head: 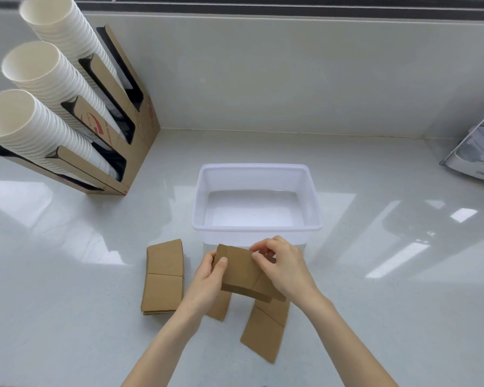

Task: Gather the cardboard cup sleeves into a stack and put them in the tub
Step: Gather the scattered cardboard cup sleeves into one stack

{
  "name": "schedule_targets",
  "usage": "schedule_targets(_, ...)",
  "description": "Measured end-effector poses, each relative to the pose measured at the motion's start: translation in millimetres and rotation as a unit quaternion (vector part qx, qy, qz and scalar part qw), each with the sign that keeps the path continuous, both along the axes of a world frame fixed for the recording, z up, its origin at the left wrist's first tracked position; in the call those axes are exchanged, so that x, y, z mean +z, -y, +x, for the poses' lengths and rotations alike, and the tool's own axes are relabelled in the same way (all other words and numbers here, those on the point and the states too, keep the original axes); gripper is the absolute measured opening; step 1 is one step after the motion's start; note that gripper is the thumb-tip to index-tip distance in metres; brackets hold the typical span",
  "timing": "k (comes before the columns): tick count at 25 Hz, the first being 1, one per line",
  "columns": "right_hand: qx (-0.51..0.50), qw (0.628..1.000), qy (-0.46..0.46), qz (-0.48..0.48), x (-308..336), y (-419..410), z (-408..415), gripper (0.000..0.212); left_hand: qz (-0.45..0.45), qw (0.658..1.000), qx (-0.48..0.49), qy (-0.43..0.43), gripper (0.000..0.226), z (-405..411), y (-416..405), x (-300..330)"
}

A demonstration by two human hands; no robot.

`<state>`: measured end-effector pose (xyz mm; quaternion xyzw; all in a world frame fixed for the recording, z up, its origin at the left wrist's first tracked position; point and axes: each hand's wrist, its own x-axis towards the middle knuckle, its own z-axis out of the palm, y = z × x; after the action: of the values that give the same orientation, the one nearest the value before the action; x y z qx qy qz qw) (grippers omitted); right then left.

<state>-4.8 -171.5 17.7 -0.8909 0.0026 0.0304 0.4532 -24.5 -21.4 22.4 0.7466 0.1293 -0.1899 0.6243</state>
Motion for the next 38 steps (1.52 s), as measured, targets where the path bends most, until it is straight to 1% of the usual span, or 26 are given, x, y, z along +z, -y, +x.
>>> schedule_targets(4,-0.009,0.999,0.028,0.013,-1,-13,2,0.013,-0.002,1.0,-0.006,0.017,0.018,0,3,-4)
schedule_targets(8,-0.003,0.999,0.031,0.014,-5,-14,0,0.014,0.01,1.0,0.001,0.023,0.018,-1,4,-4)
schedule_targets(11,-0.032,0.999,0.015,0.026,-7,-1,-5,0.019,0.029,0.999,0.03,0.025,0.023,1,-3,-5)
schedule_targets(12,-0.04,0.999,0.001,0.014,-10,6,-7,0.019,0.036,0.998,0.041,0.023,0.027,3,-7,-7)
schedule_targets(14,-0.044,0.997,-0.052,-0.048,-17,20,-12,0.027,0.048,0.997,0.055,0.019,0.036,5,-13,-9)
schedule_targets(17,-0.005,0.97,-0.163,-0.182,-27,30,-23,0.055,0.055,0.996,0.069,0.023,0.037,6,-17,-9)
schedule_targets(19,0.005,0.958,-0.198,-0.21,-31,28,-30,0.067,0.056,0.996,0.069,0.023,0.038,5,-17,-8)
schedule_targets(21,-0.005,0.957,-0.198,-0.212,-34,24,-33,0.064,0.062,0.996,0.068,0.021,0.041,5,-17,-10)
schedule_targets(24,-0.02,0.956,-0.198,-0.218,-34,20,-32,0.051,0.066,0.995,0.069,0.017,0.041,5,-18,-12)
schedule_targets(26,-0.017,0.956,-0.196,-0.219,-33,19,-32,0.049,0.067,0.995,0.066,0.016,0.042,5,-17,-13)
schedule_targets(28,-0.007,0.962,-0.187,-0.198,-33,19,-33,0.044,0.069,0.995,0.065,0.016,0.043,5,-17,-13)
schedule_targets(29,-0.007,0.969,-0.182,-0.167,-32,20,-34,0.039,0.07,0.995,0.065,0.014,0.045,5,-17,-13)
schedule_targets(31,-0.024,0.981,-0.176,-0.081,-29,23,-33,0.028,0.072,0.995,0.067,0.009,0.047,5,-17,-15)
schedule_targets(33,-0.043,0.987,-0.155,-0.005,-23,28,-32,0.021,0.07,0.995,0.067,0.012,0.047,4,-16,-13)
schedule_targets(35,-0.046,0.991,-0.123,0.037,-15,32,-29,0.021,0.064,0.996,0.067,0.018,0.049,2,-13,-8)
schedule_targets(38,-0.041,0.995,-0.069,0.053,1,34,-23,0.026,0.064,0.995,0.078,0.024,0.054,1,-11,-5)
